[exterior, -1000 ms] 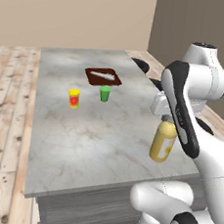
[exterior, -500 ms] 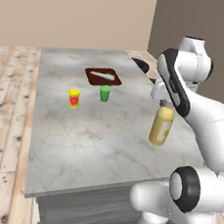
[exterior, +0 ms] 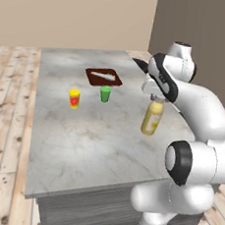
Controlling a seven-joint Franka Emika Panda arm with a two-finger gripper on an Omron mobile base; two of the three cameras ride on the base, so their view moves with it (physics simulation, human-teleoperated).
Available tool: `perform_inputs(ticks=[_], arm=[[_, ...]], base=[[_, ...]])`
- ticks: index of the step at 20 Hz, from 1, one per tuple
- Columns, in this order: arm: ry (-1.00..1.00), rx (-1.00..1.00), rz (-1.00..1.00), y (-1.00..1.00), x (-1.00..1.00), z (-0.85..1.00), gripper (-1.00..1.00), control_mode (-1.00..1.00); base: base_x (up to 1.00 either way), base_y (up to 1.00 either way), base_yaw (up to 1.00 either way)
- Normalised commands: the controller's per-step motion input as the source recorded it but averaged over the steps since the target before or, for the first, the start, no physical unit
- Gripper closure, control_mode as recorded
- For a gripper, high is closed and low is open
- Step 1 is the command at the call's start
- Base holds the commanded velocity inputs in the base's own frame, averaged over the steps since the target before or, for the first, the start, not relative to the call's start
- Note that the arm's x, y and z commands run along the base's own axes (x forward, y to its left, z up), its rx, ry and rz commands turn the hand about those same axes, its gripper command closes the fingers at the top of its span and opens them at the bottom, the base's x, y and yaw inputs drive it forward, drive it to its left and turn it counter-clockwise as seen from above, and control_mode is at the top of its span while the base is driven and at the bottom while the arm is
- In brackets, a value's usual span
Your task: Place the drinks on the dining counter in a tight cluster.
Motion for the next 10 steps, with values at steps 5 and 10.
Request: perform_inputs(ticks=[5, 10], arm=[[-0.05, 0.07, -0.14, -0.14, 0.4, -0.8, 1.0, -1.0], [0.0, -0.08, -0.08, 0.0, 0.16, -0.19, 1.0, -1.0]], base=[[0.0, 0.0, 0.0], [0.0, 0.0, 0.0]])
